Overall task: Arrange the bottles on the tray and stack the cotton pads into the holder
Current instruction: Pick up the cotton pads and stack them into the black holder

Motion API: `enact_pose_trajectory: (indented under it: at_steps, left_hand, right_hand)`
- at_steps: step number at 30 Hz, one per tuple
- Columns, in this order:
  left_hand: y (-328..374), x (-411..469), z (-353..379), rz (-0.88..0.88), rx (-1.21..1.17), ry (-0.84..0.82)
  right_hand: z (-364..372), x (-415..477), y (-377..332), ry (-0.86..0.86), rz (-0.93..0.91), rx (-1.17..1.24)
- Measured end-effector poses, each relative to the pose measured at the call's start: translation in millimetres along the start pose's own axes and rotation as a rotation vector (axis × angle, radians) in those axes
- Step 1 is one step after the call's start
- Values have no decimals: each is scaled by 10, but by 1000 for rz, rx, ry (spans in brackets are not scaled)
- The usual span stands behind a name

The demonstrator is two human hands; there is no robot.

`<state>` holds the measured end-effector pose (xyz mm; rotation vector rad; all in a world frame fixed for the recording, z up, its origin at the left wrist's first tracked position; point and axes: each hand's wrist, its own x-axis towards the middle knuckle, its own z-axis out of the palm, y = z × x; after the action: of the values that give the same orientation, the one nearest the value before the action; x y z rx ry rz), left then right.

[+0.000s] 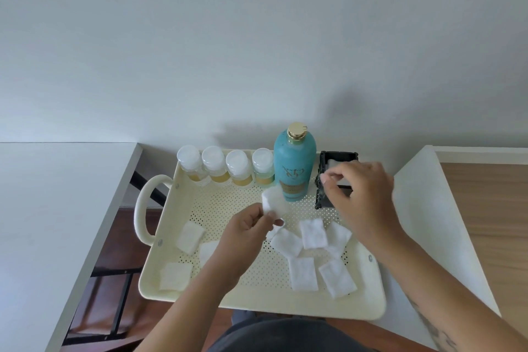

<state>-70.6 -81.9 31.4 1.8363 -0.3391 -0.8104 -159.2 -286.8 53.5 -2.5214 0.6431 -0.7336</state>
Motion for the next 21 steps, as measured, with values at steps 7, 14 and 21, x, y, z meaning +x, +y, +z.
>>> enact_pose_trajectory:
  at_steps: [7,14,21]
  left_hand:
    - [160,24,45,-3,-56,-237]
    - [81,129,52,-57,-66,-312]
    - [-363,423,20,-55,386,85]
  right_hand:
    - [-4,-147,-180,-584,422,614]
    - [-74,-81,-56,-529,449,626]
    - [-223,201,153,-201,499,421]
